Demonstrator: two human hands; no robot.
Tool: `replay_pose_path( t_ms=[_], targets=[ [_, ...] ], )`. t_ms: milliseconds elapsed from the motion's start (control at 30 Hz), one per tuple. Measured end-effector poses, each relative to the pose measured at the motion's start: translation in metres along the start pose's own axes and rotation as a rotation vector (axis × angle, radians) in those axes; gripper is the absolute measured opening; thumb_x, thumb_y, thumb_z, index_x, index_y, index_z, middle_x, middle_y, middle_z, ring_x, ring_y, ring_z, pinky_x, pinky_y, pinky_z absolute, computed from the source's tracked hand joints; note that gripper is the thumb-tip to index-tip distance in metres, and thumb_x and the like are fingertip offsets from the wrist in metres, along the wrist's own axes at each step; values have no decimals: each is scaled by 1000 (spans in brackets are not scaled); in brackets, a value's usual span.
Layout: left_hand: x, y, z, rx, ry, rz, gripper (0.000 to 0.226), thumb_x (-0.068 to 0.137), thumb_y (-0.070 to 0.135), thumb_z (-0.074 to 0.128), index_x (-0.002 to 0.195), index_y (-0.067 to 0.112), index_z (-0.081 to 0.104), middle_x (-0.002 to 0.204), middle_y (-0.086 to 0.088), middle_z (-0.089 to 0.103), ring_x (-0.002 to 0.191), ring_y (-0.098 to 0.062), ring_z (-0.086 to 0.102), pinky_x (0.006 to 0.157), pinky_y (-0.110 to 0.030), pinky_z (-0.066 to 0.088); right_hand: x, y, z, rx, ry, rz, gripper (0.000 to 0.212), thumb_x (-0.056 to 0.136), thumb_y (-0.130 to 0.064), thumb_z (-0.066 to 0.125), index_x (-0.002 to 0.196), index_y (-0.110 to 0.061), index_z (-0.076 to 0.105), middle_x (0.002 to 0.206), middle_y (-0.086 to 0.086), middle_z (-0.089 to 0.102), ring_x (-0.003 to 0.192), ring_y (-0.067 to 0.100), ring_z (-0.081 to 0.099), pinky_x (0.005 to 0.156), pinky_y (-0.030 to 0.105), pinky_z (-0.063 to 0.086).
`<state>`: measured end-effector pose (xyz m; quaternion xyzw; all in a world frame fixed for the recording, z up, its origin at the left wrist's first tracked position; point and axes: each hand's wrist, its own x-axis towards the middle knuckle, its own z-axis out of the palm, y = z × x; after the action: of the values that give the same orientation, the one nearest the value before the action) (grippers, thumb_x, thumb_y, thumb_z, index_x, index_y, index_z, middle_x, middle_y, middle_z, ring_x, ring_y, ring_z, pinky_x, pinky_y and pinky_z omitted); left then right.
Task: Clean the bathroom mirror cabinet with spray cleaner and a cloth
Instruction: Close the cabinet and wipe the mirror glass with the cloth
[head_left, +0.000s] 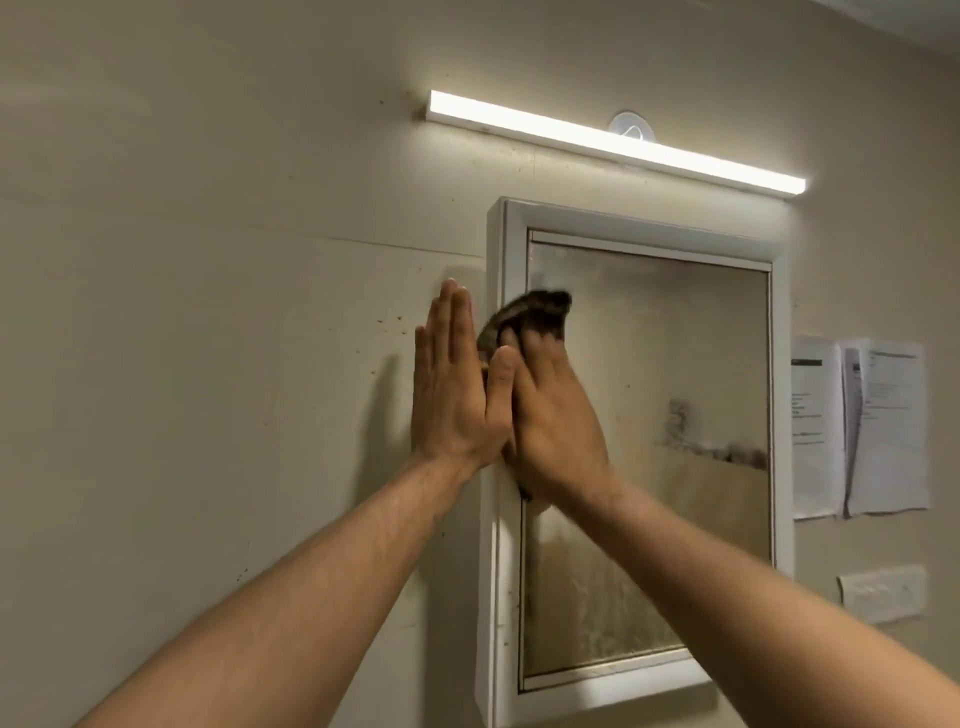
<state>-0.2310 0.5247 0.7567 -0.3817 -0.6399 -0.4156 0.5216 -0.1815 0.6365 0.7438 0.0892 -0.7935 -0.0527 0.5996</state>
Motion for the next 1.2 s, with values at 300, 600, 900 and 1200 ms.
replay_pose_path(
  t_ms=[300, 600, 900, 1200],
  targets=[
    [-25, 4, 19, 62, -40, 158, 74, 106, 53, 18, 164, 9, 7, 173, -6, -2, 160, -18, -2, 129, -48, 3, -108, 13, 16, 3, -166, -217, 62, 107, -39, 35, 161, -9, 24, 169, 14, 18, 157, 30, 14, 123, 54, 23],
    [0, 15, 35, 146, -37, 172, 75, 104, 51, 25, 165, 11, 6, 173, -7, -5, 159, -19, -8, 129, -51, 3, 26, 99, -35, -128, -18, 158, 69, 99, -45, 27, 159, -12, 27, 165, 17, 28, 154, 31, 22, 128, 47, 12],
    [22, 24, 30, 180, -65, 192, 76, 104, 53, 18, 165, 11, 1, 173, -8, -10, 159, -20, -12, 128, -52, 1, -14, 117, -32, -36, 172, 758, 61, 107, -43, 29, 157, -8, 30, 164, 16, 29, 152, 33, 24, 127, 50, 12],
    [19, 26, 30, 19, 33, 238, 80, 105, 59, 12, 163, 5, 11, 173, -12, 1, 160, -24, 0, 128, -56, 6, 61, 56, -26, -84, 103, 263, 63, 104, -51, 27, 161, -23, 26, 166, 7, 26, 154, 29, 19, 128, 45, 12]
  ],
)
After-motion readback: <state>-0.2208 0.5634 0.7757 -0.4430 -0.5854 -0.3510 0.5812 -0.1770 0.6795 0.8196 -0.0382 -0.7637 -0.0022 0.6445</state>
